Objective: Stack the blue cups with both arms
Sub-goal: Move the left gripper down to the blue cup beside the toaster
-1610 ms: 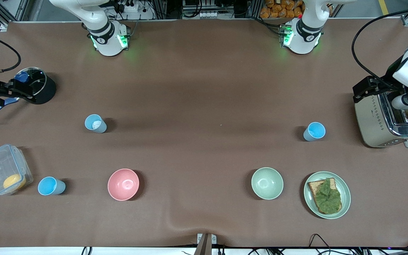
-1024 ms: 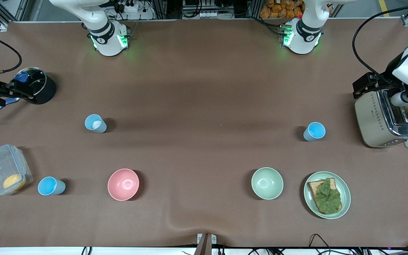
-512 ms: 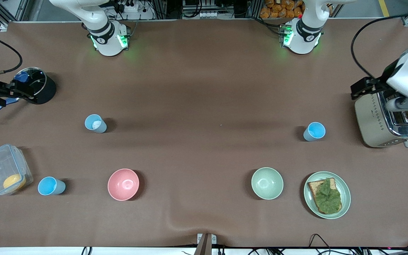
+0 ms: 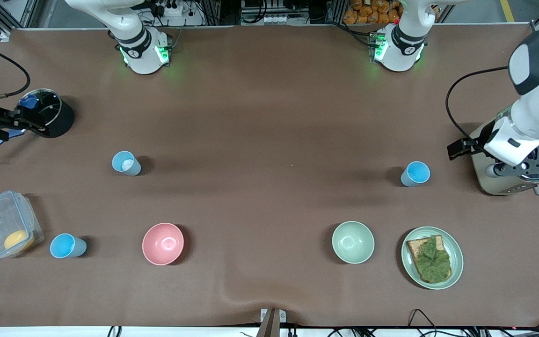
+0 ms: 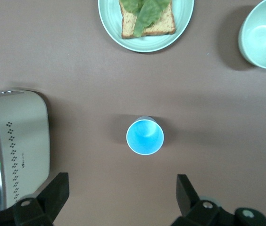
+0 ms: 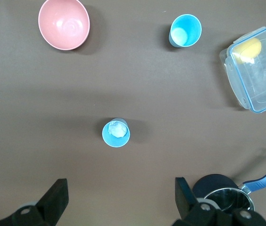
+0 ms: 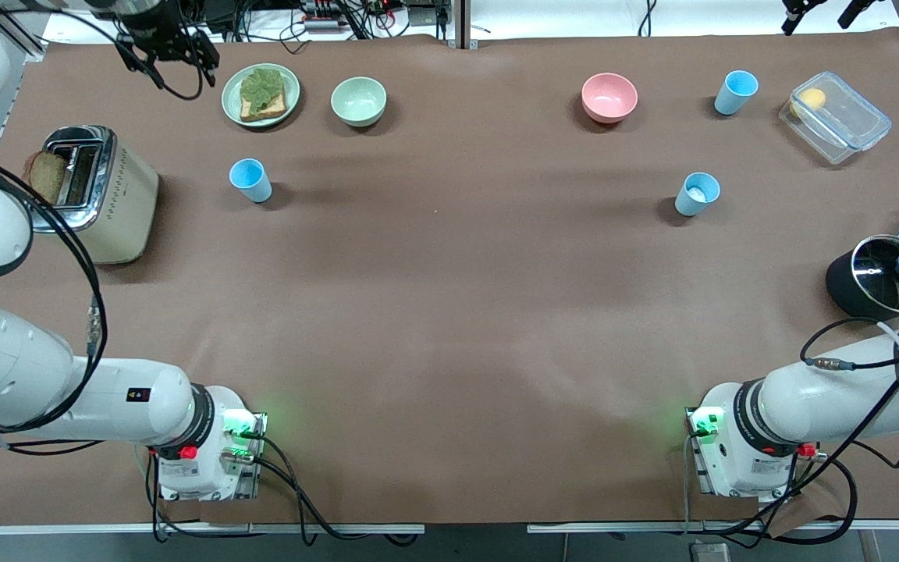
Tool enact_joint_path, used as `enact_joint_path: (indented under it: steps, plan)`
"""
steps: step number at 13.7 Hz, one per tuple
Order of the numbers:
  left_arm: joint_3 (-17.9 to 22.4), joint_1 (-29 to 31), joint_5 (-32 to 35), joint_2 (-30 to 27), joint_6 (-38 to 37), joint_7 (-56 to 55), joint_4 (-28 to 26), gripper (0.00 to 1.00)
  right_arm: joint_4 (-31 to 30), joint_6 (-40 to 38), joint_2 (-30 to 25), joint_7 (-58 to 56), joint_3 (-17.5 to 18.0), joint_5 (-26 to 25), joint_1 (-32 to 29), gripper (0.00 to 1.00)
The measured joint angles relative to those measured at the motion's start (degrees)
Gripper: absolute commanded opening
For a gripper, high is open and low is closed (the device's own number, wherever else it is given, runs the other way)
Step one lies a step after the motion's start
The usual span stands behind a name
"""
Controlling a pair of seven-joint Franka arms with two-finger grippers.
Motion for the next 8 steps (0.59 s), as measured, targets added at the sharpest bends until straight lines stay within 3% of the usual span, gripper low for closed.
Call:
enact_joint_path:
  steps: [4,8]
  plan:
    - [-0.6,0.0,-0.3,0.3,8.6,-1.7,-5.7,1.00,-0.4,0.4,0.0,0.0,0.0,0.0,0.0,1.00]
    - [-0.6,0.0,-0.3,0.8,10.4,-3.8,-8.6,1.00,-0.8,0.7,0.0,0.0,0.0,0.0,0.0,1.00]
